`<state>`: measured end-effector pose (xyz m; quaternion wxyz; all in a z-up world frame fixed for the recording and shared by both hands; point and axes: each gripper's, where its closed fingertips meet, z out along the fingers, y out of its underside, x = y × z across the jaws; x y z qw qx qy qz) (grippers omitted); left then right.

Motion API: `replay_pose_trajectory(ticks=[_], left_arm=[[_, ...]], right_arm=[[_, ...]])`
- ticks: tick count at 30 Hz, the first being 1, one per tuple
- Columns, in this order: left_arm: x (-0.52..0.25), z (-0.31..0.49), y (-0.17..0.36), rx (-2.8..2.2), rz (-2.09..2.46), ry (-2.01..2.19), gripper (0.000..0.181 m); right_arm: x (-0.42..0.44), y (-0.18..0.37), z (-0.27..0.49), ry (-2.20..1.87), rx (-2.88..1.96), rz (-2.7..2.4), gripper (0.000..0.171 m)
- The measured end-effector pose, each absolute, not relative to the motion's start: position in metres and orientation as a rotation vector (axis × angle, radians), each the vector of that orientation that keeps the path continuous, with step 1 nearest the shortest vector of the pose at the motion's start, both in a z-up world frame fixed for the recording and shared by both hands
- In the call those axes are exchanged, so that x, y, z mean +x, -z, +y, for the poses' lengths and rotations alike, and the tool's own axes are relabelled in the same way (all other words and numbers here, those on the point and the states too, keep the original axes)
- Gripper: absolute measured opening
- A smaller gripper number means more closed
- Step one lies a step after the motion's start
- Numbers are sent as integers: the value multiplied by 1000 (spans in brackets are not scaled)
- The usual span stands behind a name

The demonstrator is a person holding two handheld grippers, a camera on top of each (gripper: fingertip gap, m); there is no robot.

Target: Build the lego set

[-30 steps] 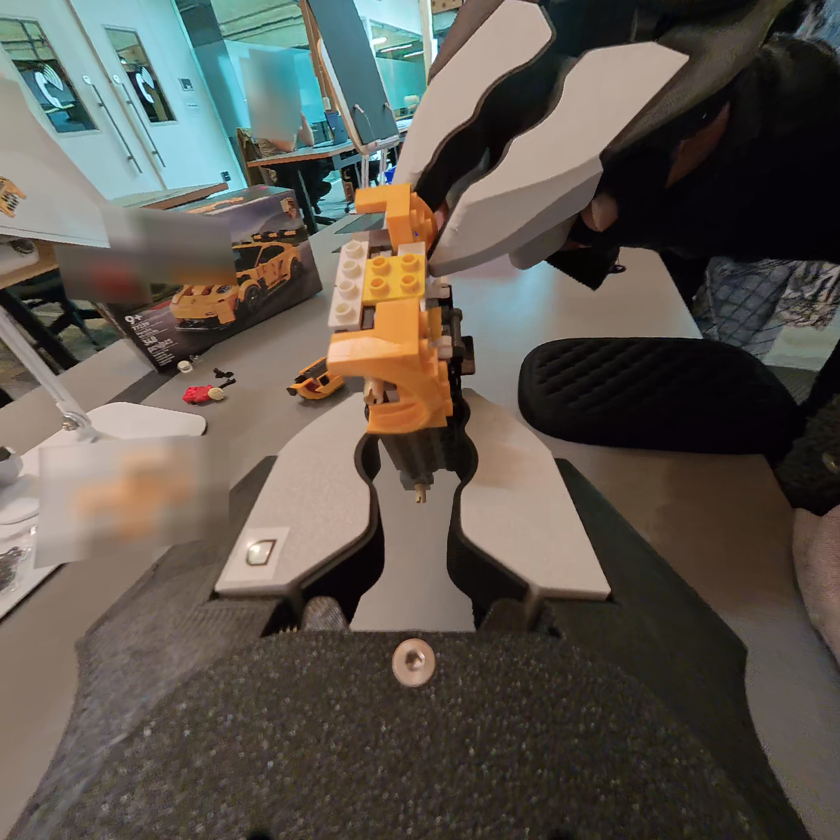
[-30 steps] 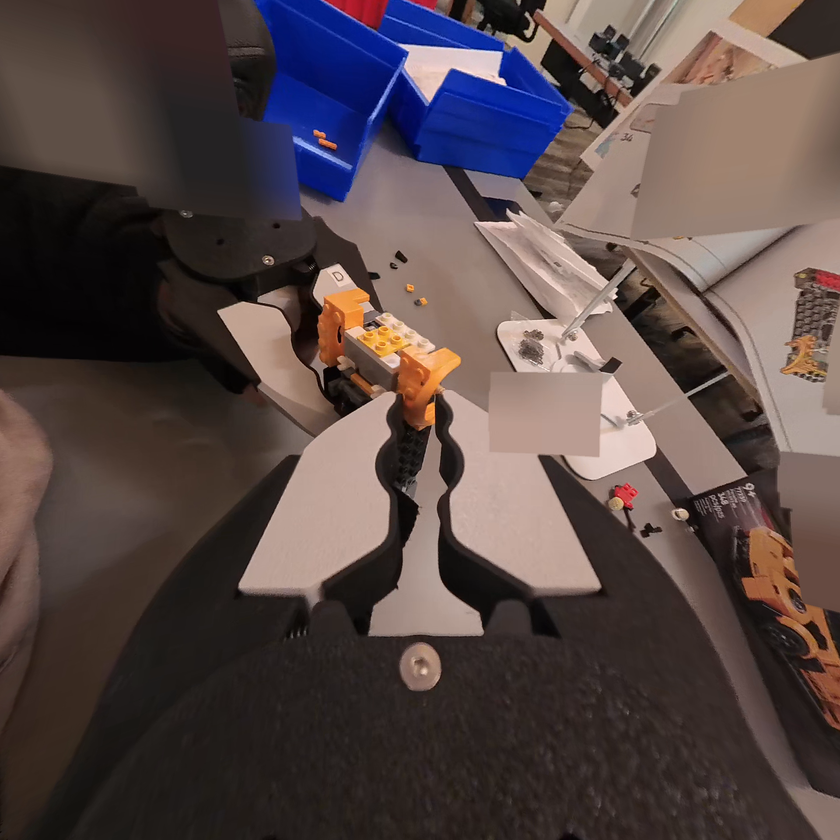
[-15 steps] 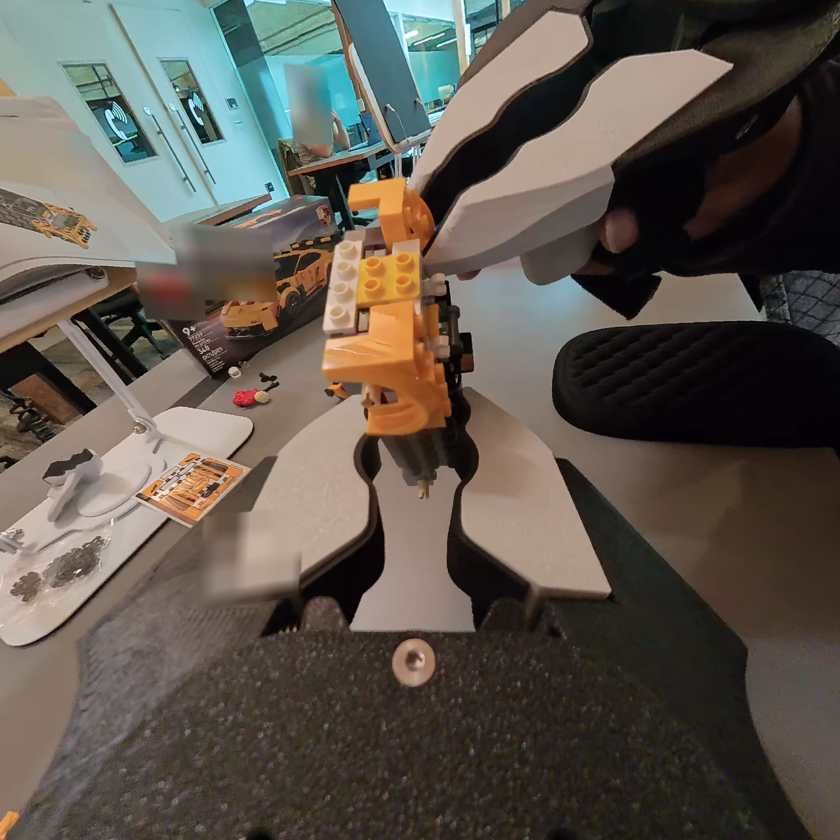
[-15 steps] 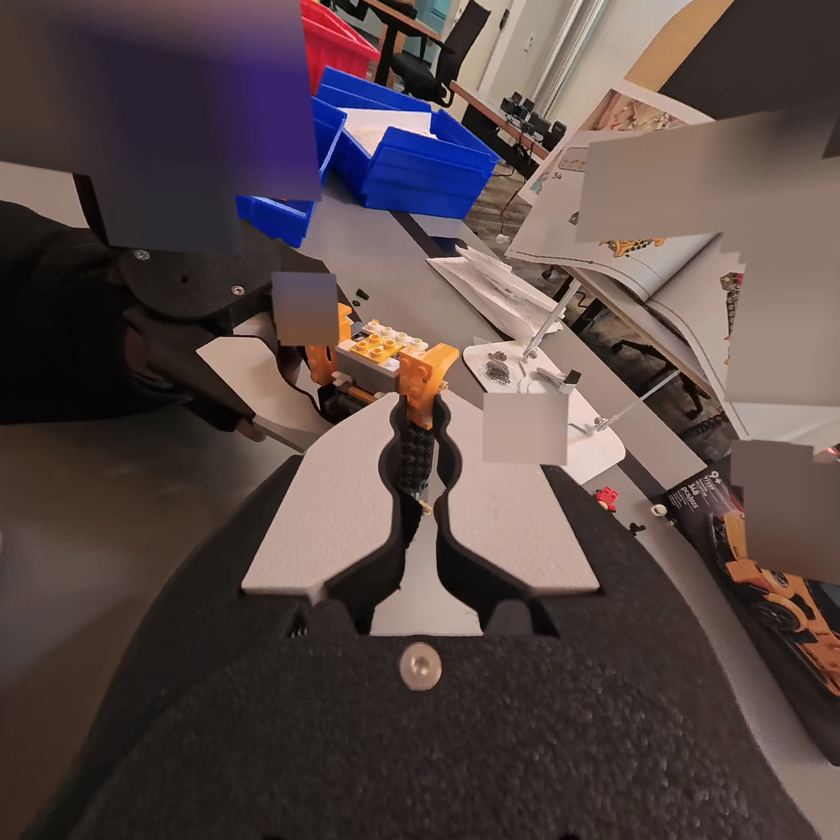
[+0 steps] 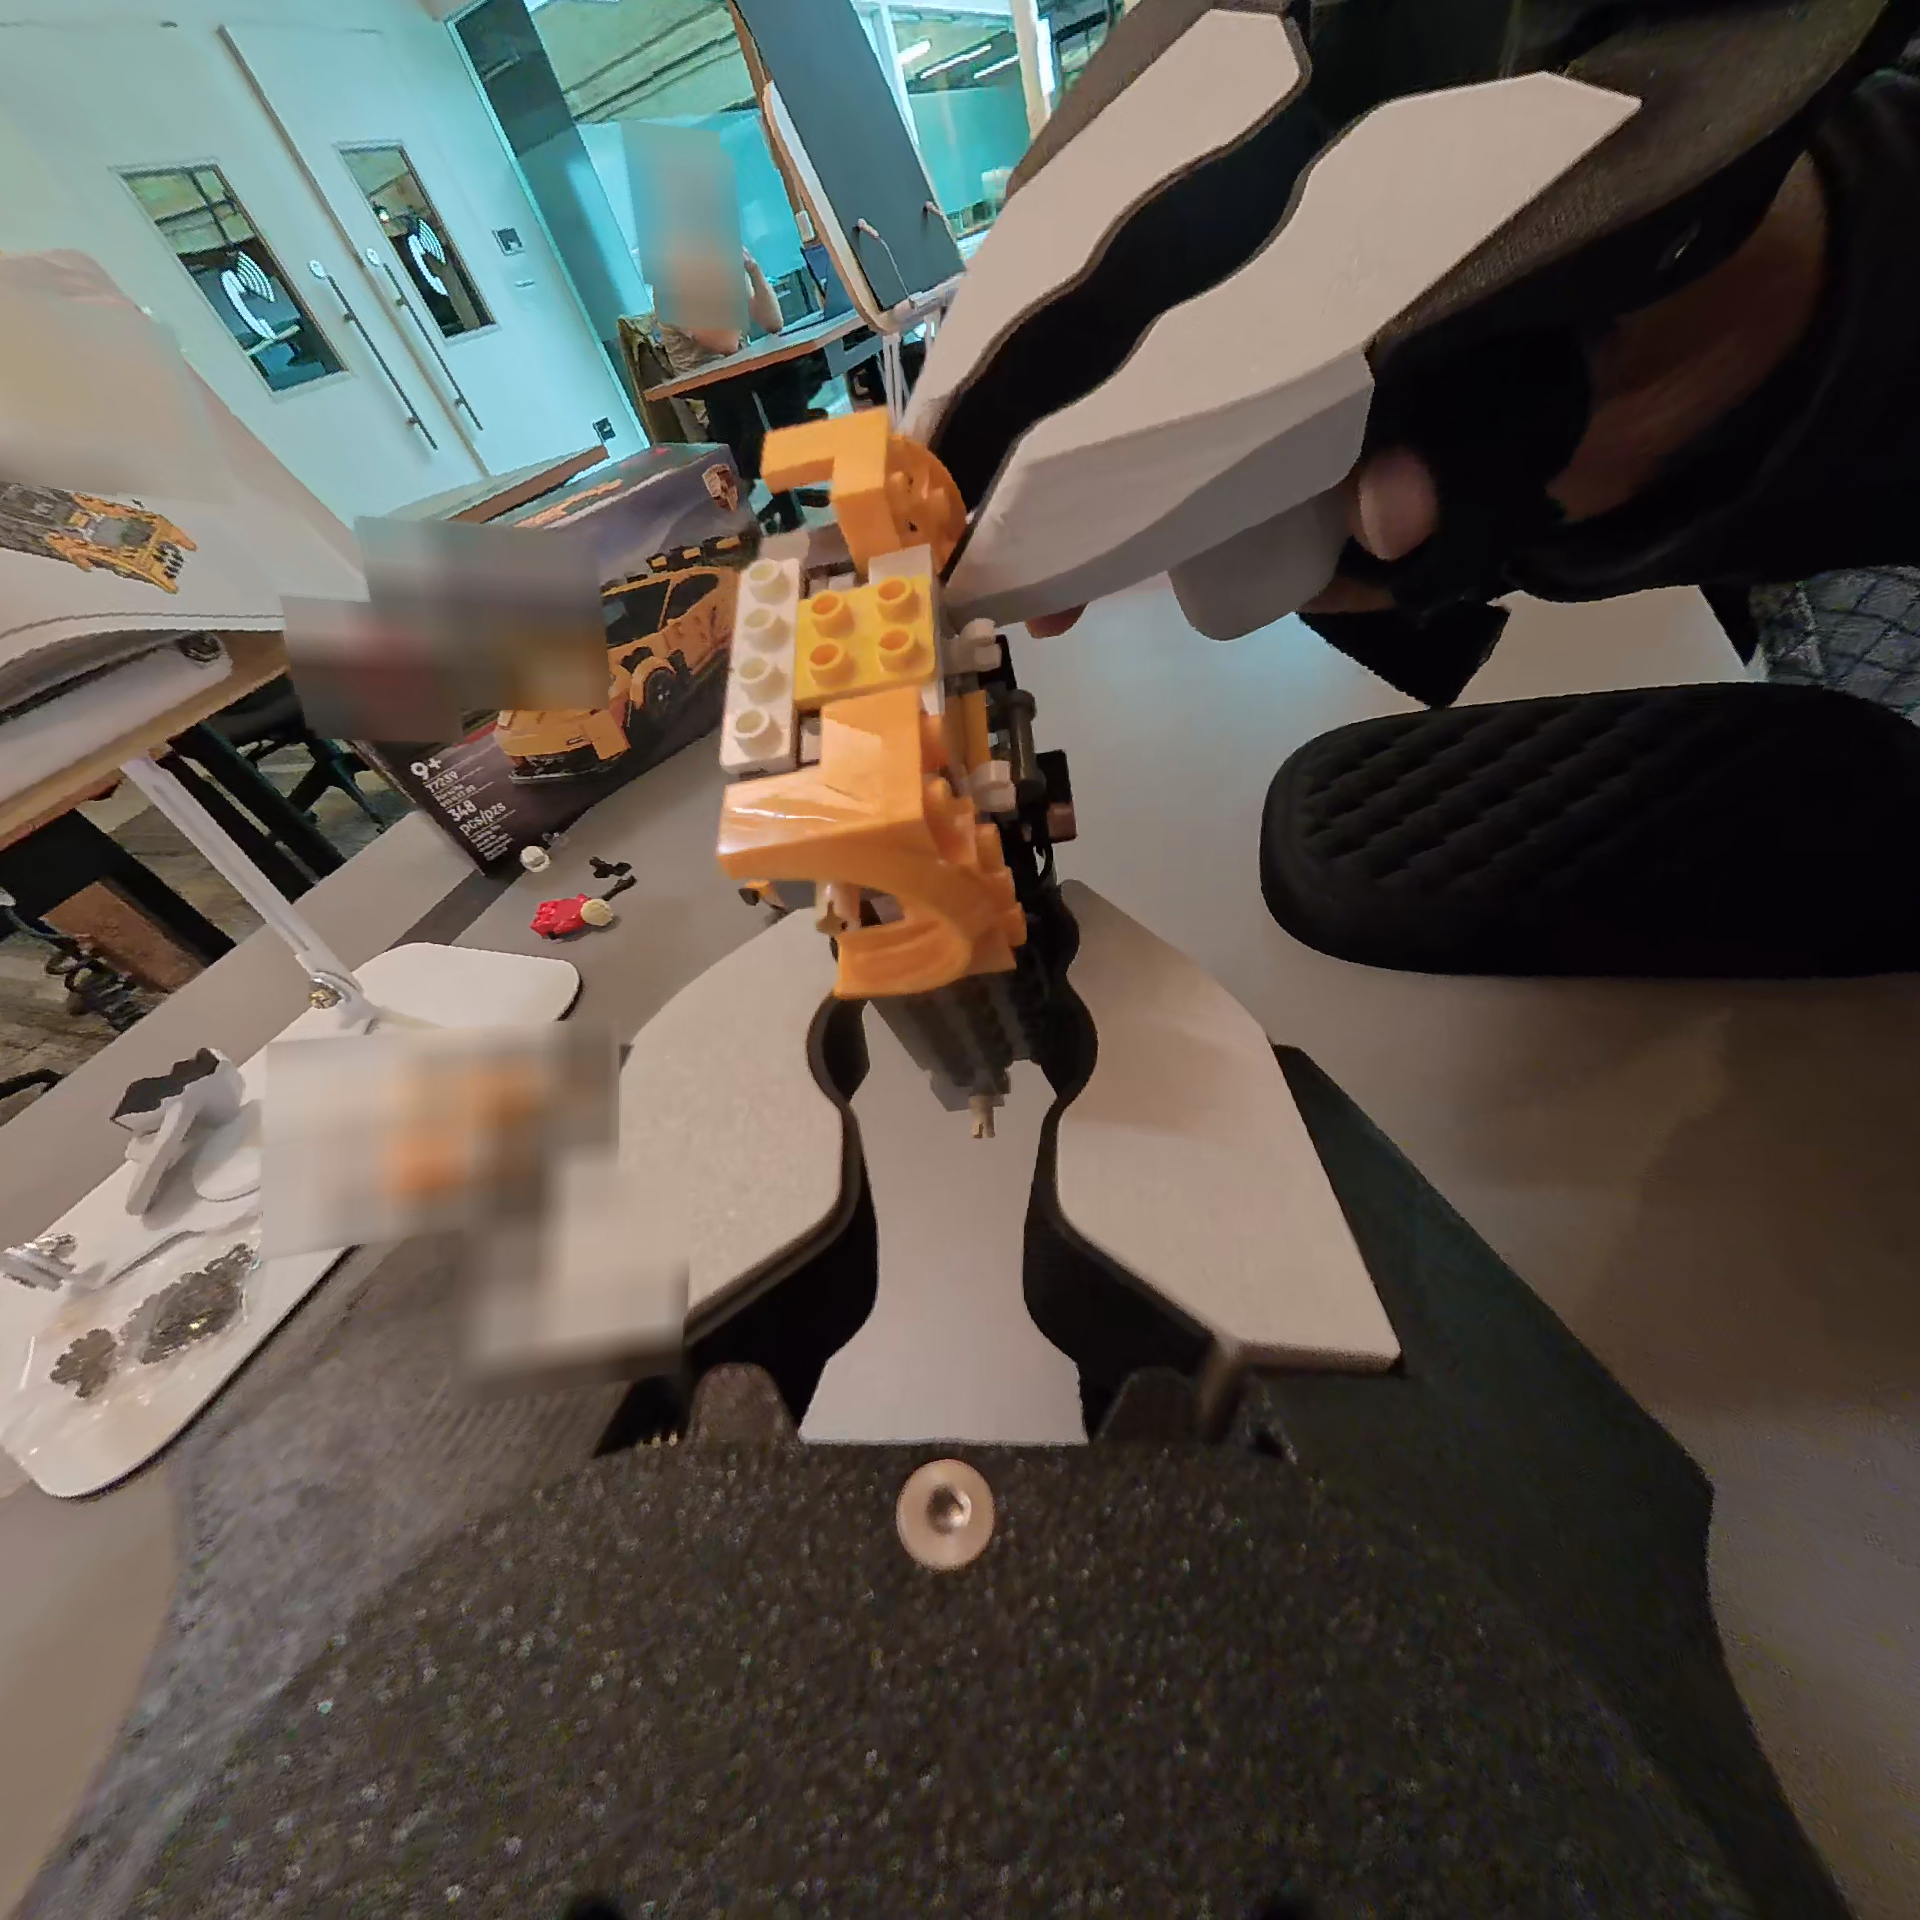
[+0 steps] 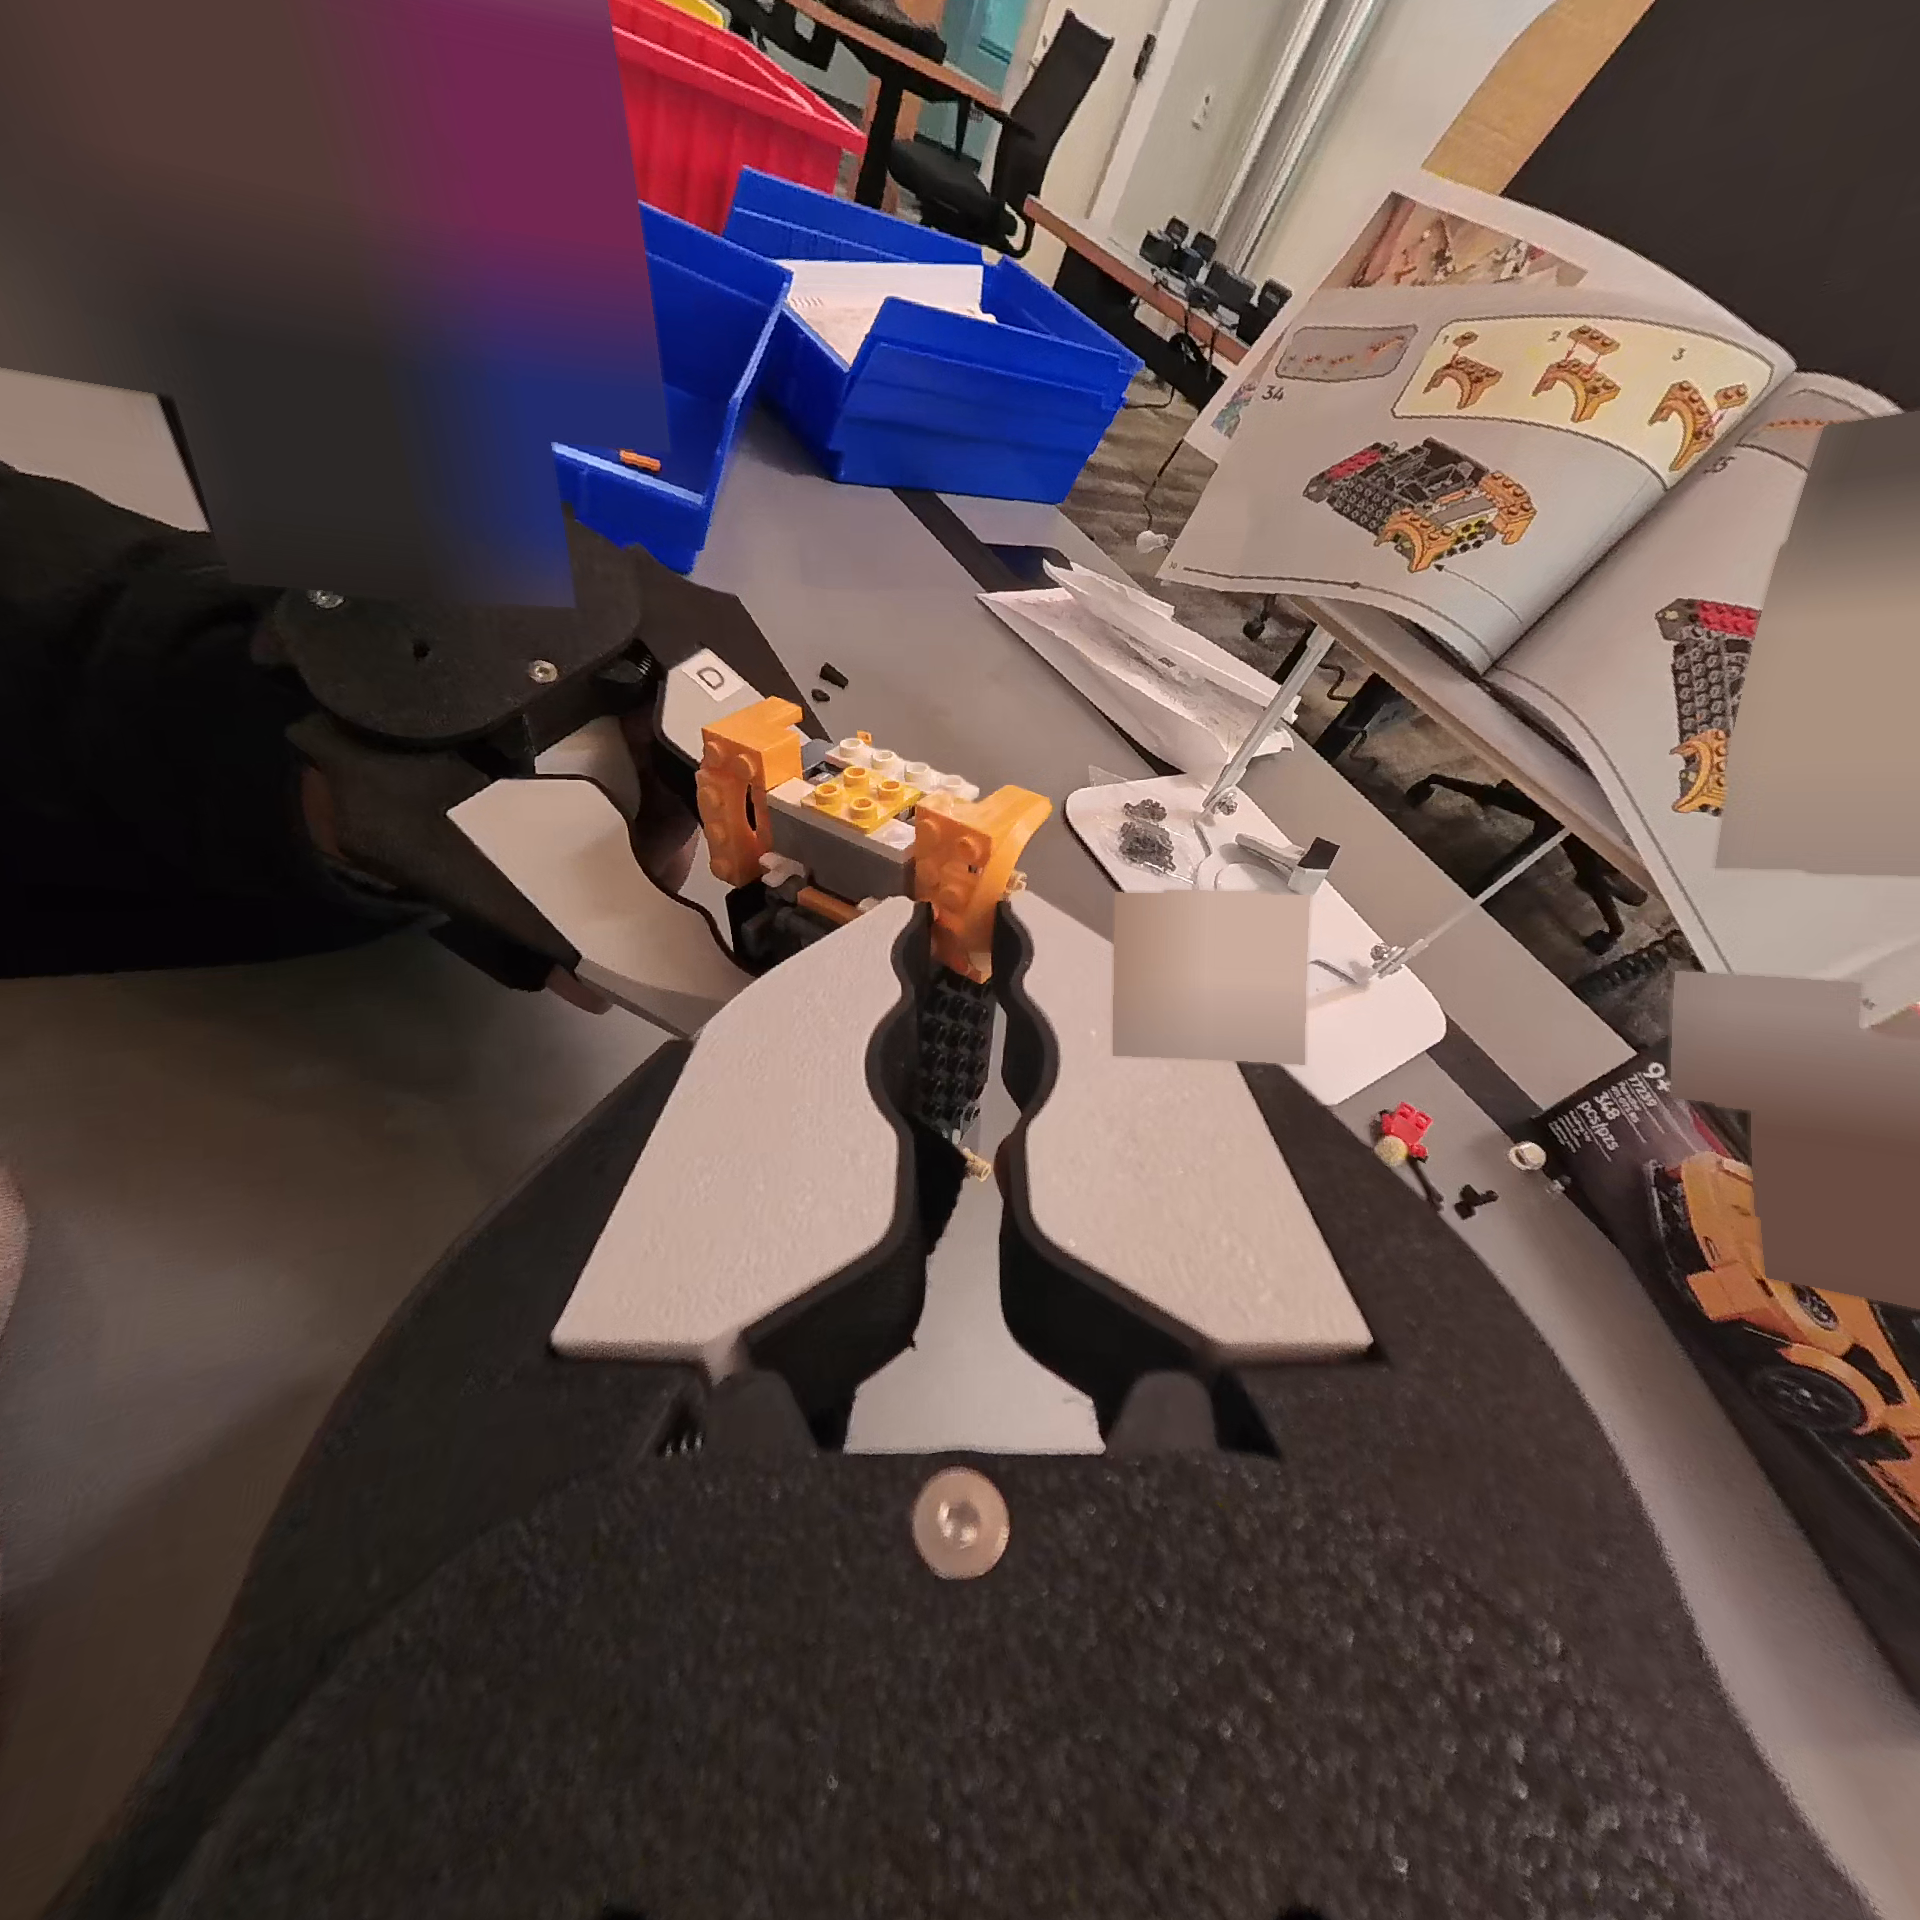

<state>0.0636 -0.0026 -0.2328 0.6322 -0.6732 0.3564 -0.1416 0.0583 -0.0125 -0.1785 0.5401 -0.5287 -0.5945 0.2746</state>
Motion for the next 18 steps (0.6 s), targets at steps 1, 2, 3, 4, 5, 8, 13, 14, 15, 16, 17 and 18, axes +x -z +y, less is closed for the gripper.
replay_pose_trajectory(ticks=[1,2,3,4,5,8,13,14,15,16,17,18], left_arm=[[64,-2,233,-1553,802,359,30],[64,-2,234,-1572,782,418,29],[66,-2,235,-1597,756,493,29],[67,-2,238,-1633,722,591,29],[69,-4,242,-1677,689,726,29],[75,-15,250,-1784,568,1218,29],[81,-29,258,-1890,414,1760,29],[82,-33,261,-1905,430,1821,29],[84,-38,262,-1915,456,1872,29],[87,-42,263,-1924,489,1911,30],[89,-47,265,-1943,534,1936,29],[91,-51,268,-1973,587,1939,29]], right_arm=[[59,180,-12,-655,-1262,-1416,10],[59,181,-11,-668,-1269,-1418,10],[60,182,-8,-683,-1289,-1421,10],[61,185,-7,-721,-1320,-1437,16],[62,188,-8,-798,-1355,-1467,23],[70,196,-4,-996,-1429,-1554,34],[77,210,1,-994,-1259,-1802,42],[77,215,3,-957,-1242,-1866,42],[78,219,4,-960,-1249,-1924,42],[79,223,5,-1012,-1280,-1976,42],[81,228,4,-1085,-1336,-2040,42],[82,232,6,-1145,-1398,-2093,42]])
